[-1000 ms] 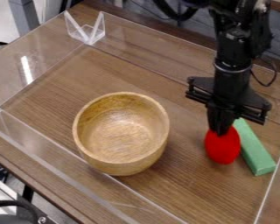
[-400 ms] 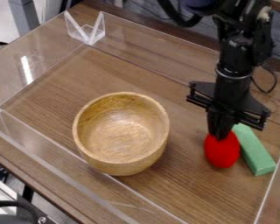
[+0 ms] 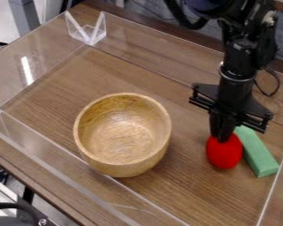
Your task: Move the red fruit to the right
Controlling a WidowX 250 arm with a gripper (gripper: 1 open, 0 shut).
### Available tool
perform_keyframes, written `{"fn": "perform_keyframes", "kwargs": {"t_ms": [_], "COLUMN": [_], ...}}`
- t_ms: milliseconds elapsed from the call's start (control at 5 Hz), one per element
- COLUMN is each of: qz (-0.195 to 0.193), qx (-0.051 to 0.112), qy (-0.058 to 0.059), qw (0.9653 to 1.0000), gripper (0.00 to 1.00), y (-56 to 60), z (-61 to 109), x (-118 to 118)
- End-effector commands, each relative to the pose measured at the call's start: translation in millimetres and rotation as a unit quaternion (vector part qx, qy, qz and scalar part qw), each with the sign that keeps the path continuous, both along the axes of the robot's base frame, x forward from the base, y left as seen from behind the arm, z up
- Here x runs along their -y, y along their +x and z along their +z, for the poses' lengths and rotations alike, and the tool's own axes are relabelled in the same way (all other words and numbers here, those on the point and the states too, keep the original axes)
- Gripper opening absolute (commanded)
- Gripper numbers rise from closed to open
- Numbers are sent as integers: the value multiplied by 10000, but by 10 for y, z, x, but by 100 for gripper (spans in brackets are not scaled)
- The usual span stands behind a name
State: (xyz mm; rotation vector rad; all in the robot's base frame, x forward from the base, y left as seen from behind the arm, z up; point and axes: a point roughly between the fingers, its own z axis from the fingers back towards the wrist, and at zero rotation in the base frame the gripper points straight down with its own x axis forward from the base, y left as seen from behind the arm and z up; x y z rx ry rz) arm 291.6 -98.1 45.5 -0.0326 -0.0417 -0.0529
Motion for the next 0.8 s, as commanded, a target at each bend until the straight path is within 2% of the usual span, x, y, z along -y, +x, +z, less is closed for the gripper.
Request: {"fn": "perform_keyframes", "kwargs": {"t_ms": [0, 200, 600], "qz": [-88, -54, 71], "qx": [173, 155, 215], "qy": [-18, -32, -147], "qw": [9998, 9999, 9996], "gripper": [0, 100, 100], "y": [77, 96, 131], "z": [82, 99, 252], "x": [64, 52, -7]}}
